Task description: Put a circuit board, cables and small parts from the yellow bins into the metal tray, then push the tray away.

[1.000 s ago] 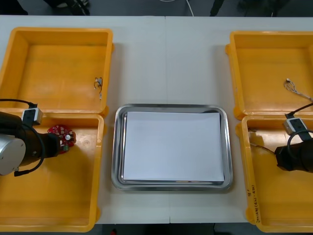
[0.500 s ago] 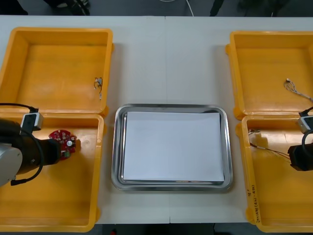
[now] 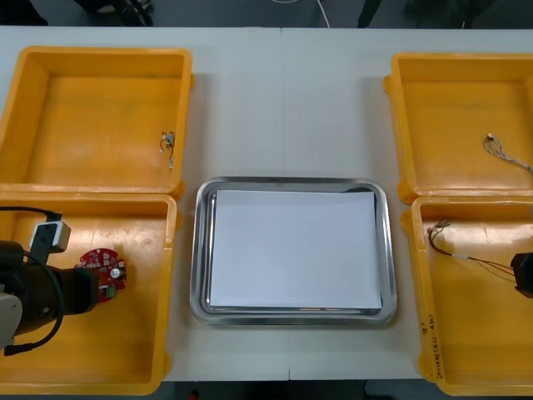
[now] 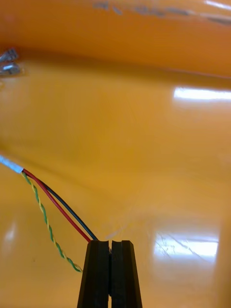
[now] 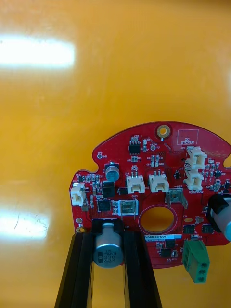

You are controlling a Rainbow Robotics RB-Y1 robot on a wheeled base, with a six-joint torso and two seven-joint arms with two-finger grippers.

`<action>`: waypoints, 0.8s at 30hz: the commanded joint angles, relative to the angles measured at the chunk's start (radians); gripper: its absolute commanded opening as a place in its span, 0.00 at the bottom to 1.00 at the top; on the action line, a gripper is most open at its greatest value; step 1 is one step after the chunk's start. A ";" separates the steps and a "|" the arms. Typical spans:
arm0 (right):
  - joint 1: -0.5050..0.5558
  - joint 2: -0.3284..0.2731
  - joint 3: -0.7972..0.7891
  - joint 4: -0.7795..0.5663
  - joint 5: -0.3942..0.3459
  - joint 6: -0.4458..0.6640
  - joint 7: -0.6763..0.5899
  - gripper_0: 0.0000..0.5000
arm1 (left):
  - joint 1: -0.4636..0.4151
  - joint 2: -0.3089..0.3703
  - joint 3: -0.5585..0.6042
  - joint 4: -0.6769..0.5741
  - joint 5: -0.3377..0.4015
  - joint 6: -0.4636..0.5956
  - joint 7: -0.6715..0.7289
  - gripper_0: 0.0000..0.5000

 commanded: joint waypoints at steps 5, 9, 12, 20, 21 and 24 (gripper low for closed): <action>0.141 -0.039 -0.072 -0.080 -0.010 -0.044 0.020 0.00 | 0.102 0.081 0.028 -0.041 0.013 -0.089 -0.103 0.00; 0.193 -0.039 -0.084 -0.087 -0.010 -0.086 0.026 0.00 | 0.117 0.090 0.028 -0.041 0.016 -0.106 -0.109 0.00; 0.224 -0.039 -0.086 -0.087 -0.010 -0.113 0.034 0.00 | 0.120 0.093 0.030 -0.040 0.016 -0.106 -0.111 0.00; 0.270 -0.039 -0.086 -0.089 0.002 -0.165 0.054 0.00 | 0.120 0.096 0.028 -0.034 0.015 -0.104 -0.108 0.00; 0.270 -0.039 -0.086 -0.087 0.002 -0.165 0.054 0.00 | 0.118 0.099 0.028 -0.029 0.015 -0.104 -0.106 0.00; 0.270 -0.037 -0.086 -0.087 0.003 -0.165 0.055 0.00 | 0.115 0.104 0.028 -0.021 0.016 -0.104 -0.104 0.00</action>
